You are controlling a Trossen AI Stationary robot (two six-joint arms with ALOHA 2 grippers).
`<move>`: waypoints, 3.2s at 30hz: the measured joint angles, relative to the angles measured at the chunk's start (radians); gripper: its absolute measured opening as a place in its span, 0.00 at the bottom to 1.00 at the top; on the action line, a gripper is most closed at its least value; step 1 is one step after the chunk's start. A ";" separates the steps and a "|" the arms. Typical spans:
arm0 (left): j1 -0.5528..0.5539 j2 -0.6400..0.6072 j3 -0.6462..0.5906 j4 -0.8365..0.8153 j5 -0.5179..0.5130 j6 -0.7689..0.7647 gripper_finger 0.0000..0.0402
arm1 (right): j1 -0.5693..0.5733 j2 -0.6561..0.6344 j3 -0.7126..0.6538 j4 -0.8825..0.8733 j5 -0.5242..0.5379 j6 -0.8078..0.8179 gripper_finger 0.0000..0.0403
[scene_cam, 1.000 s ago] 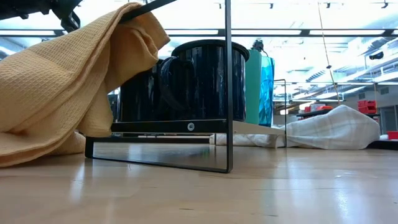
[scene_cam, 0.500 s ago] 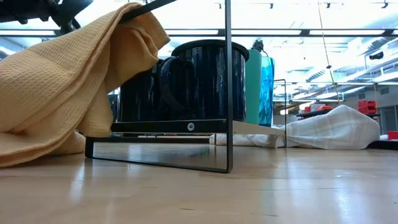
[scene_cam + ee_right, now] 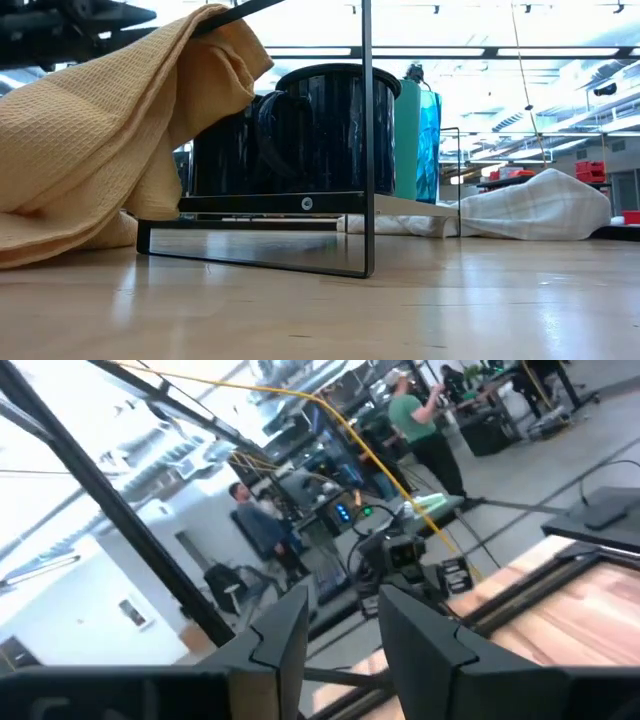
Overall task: Stack small to large cups/mugs on shelf
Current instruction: Return to Home Position
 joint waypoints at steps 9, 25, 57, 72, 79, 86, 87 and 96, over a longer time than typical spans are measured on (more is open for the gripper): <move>0.000 -0.011 -0.095 0.107 -0.003 -0.012 0.27 | 0.000 -0.012 0.000 -0.072 -0.004 0.022 0.32; 0.000 -0.011 -0.096 -0.028 0.137 -0.041 0.26 | -0.083 -0.012 0.000 -0.098 -0.205 0.077 0.32; 0.000 -0.010 -0.097 -0.102 -0.101 0.301 0.25 | -0.270 -0.011 -0.084 0.029 -0.462 0.042 0.32; 0.000 -0.010 -0.097 -0.119 -0.103 0.263 0.25 | -0.545 -0.405 -0.580 0.332 -0.711 0.118 0.26; 0.000 -0.010 -0.097 -0.123 -0.121 0.264 0.25 | -0.519 -0.583 -0.632 0.024 -0.716 0.098 0.26; 0.000 -0.010 -0.097 -0.128 -0.144 0.276 0.25 | -0.500 -0.662 -0.730 0.023 -0.691 0.026 0.26; 0.000 -0.010 -0.097 -0.132 -0.147 0.281 0.26 | -0.500 -0.681 -0.758 0.046 -0.686 0.025 0.26; 0.000 -0.010 -0.097 -0.134 -0.162 0.282 0.26 | -0.500 -0.824 -0.933 0.178 -0.685 0.050 0.25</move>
